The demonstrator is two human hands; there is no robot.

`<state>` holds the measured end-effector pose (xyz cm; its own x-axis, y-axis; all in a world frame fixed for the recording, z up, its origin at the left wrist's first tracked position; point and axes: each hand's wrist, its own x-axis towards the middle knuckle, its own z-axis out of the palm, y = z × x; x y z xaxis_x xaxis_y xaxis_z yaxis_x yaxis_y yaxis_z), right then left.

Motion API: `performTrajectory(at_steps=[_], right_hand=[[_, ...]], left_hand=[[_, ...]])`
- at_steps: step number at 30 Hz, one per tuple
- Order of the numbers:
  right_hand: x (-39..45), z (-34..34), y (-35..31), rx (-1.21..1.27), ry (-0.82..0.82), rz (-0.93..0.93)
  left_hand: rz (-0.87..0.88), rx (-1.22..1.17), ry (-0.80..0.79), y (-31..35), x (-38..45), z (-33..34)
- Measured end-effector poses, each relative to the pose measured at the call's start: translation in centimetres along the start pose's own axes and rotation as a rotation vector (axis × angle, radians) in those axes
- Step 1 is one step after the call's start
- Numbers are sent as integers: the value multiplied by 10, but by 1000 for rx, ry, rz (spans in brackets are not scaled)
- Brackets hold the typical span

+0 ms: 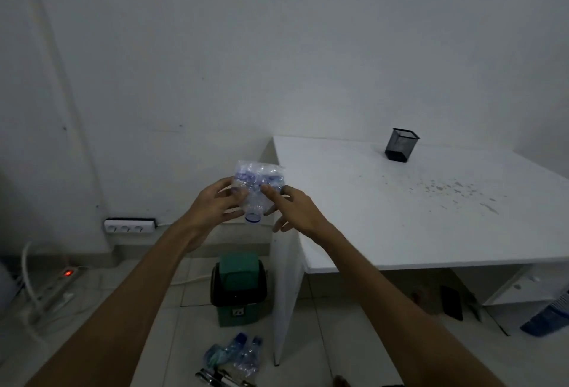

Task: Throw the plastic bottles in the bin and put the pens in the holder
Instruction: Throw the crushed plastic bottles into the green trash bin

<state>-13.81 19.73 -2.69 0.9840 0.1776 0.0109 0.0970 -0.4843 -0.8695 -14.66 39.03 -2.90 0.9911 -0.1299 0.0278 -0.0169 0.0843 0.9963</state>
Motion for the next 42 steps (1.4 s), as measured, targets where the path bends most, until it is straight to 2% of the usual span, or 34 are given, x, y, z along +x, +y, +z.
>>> performTrajectory(at_steps=[7, 11, 17, 26, 33, 42], right_hand=[[18, 99, 1, 127, -97, 185], [37, 144, 30, 164, -143, 224], [67, 195, 96, 239, -251, 369], [119, 234, 216, 210, -209, 545], [149, 240, 292, 9, -46, 539], [172, 238, 343, -70, 102, 473]], left_hand=[[-99, 24, 180, -48, -7, -76], [-142, 51, 268, -95, -7, -100], [-258, 55, 299, -171, 10, -126], [-338, 97, 321, -304, 71, -117], [-362, 148, 359, -383, 106, -103], [-342, 253, 190, -442, 131, -92]])
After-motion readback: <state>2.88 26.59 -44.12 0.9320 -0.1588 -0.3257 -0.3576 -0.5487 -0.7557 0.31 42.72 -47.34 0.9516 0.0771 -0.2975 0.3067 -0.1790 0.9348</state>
